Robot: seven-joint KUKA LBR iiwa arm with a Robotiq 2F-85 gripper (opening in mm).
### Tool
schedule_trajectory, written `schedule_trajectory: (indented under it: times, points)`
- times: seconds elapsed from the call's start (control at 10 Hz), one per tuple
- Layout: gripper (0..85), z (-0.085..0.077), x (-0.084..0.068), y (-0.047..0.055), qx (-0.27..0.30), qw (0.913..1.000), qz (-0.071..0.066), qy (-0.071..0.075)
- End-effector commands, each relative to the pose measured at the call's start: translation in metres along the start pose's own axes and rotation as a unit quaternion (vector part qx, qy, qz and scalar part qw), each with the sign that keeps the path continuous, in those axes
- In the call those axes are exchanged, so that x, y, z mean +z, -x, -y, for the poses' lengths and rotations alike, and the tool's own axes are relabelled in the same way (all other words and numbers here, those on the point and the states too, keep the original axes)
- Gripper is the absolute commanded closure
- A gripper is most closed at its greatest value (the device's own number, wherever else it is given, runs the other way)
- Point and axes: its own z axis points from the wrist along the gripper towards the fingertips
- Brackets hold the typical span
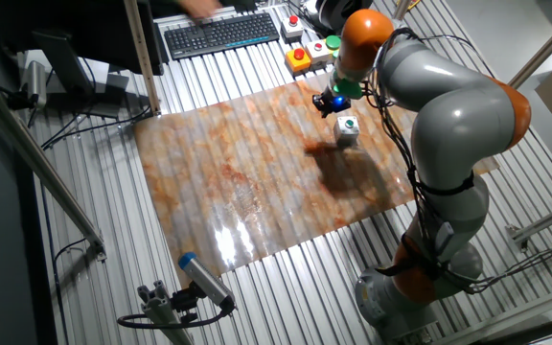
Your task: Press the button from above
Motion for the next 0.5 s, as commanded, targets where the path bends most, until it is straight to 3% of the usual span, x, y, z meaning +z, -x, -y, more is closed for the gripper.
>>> schedule_trajectory:
  times: [0.0,0.2,0.3,0.4]
  points:
    - [85.0,-0.0002,-0.0002,-0.0002,-0.001,1.0000,-0.004,0.005]
    - [85.0,0.0003,0.0002,-0.0001,0.006,1.0000,-0.001,0.000]
    - [68.0,0.0014,0.0006,0.0009,0.011,0.9999,0.006,-0.010]
    - [68.0,0.0023,0.0009,0.0013,0.011,0.9999,0.006,-0.010]
